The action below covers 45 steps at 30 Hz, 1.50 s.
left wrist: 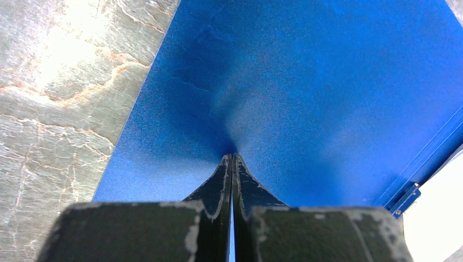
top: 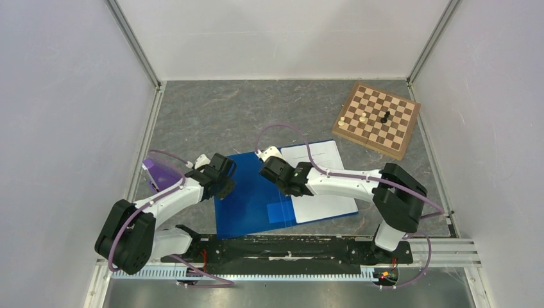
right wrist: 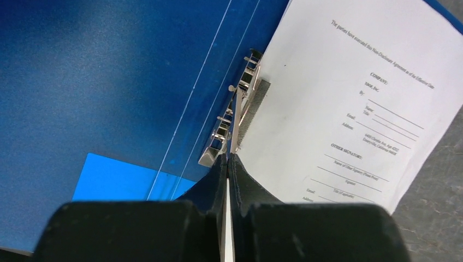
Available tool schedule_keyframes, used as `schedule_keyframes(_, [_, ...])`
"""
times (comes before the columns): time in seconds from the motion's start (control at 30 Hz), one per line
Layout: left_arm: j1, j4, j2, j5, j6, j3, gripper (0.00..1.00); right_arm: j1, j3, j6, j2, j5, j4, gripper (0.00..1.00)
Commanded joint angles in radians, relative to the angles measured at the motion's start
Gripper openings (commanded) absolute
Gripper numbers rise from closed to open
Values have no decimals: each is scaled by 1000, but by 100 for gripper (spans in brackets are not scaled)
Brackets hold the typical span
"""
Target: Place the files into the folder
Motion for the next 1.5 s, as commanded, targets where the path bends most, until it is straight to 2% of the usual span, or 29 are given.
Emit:
schedule_keyframes(0.0, [-1,-64,4,-56,-23,-2,2,2,-69,31,-4,-36,-26,0])
schedule_keyframes(0.6, [-2,-74,-32,-61,-22,-8,2,3,-181,43,37,-42,26,0])
schedule_keyframes(1.1, [-1,-132,63,-106,-45,18,2,-10,-252,61,-4,-34,43,0])
schedule_keyframes(1.47, [-2,-115,63,-118,-51,7,2,-35,-282,45,-8,-80,73,0])
